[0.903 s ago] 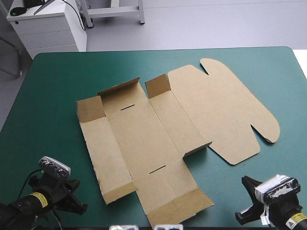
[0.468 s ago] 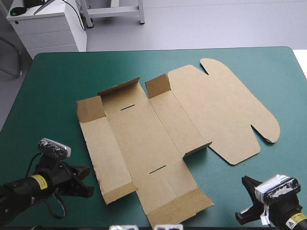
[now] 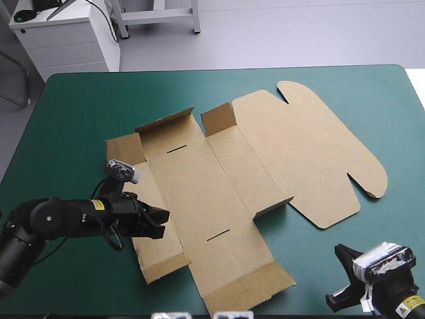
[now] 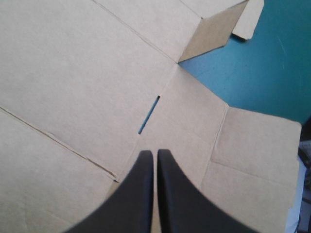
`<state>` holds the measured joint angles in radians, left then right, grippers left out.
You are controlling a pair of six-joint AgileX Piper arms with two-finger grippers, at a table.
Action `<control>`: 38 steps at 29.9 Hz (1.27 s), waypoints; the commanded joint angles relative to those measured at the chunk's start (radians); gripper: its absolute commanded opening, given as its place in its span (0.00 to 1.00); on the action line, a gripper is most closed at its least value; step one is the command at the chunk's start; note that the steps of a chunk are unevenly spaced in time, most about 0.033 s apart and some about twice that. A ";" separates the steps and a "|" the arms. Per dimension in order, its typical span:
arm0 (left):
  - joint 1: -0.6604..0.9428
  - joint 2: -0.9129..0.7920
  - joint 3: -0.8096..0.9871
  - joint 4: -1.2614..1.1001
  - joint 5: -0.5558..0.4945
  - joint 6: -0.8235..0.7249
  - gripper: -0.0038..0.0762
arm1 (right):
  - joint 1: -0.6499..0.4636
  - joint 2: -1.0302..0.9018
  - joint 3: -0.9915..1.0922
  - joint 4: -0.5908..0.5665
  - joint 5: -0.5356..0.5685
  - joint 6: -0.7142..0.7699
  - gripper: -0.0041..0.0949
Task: Fold the box
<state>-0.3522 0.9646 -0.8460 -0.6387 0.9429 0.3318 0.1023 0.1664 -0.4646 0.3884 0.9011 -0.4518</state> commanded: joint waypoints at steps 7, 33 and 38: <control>0.437 -0.005 -0.038 -0.218 0.152 0.250 0.07 | 0.004 0.011 -0.025 0.016 -0.067 0.001 0.02; 0.877 -0.344 0.349 -0.233 0.227 0.318 0.07 | 0.004 0.011 -0.025 0.016 -0.067 0.001 0.02; 0.877 -0.355 0.349 -0.154 0.181 0.165 0.13 | 0.004 0.011 -0.025 0.016 -0.067 0.001 0.02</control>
<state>0.5247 0.6084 -0.4740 -0.7848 1.1555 0.5764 0.1023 0.1664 -0.4646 0.3847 0.9006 -0.4518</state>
